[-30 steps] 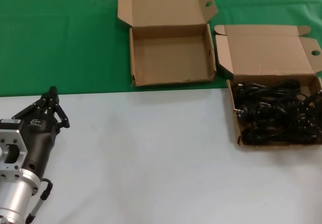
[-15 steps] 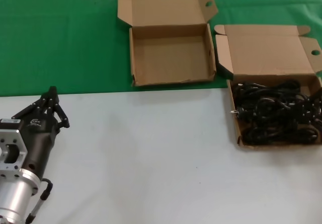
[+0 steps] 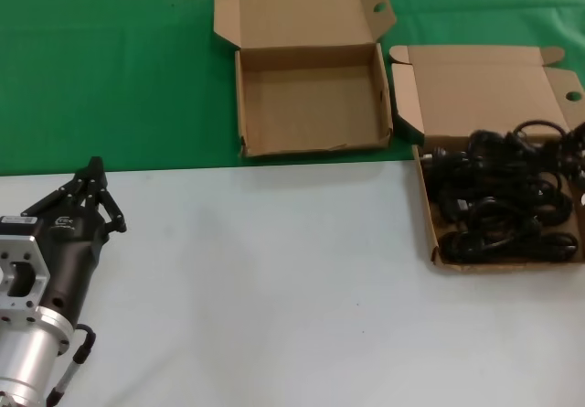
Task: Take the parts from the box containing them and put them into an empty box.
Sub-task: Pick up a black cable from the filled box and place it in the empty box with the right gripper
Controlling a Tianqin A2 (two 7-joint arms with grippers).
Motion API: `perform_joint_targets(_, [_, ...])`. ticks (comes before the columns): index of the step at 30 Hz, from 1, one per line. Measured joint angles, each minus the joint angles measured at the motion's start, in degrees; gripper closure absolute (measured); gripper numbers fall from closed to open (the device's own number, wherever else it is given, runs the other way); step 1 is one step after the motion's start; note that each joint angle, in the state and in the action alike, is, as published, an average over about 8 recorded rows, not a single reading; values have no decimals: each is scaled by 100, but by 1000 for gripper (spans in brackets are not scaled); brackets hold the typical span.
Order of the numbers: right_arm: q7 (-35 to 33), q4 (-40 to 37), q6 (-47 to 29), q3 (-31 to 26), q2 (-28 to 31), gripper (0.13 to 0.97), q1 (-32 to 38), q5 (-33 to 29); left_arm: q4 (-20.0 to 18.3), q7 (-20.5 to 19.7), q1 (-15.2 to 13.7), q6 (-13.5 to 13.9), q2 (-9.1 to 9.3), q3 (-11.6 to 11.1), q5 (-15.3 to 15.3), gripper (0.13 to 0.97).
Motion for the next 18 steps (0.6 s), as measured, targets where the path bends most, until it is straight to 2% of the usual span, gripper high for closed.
perform_joint_targets(18, [-120,-338,219,-96,-666,947,709,-46,0,0,0,0,0,0,0,958])
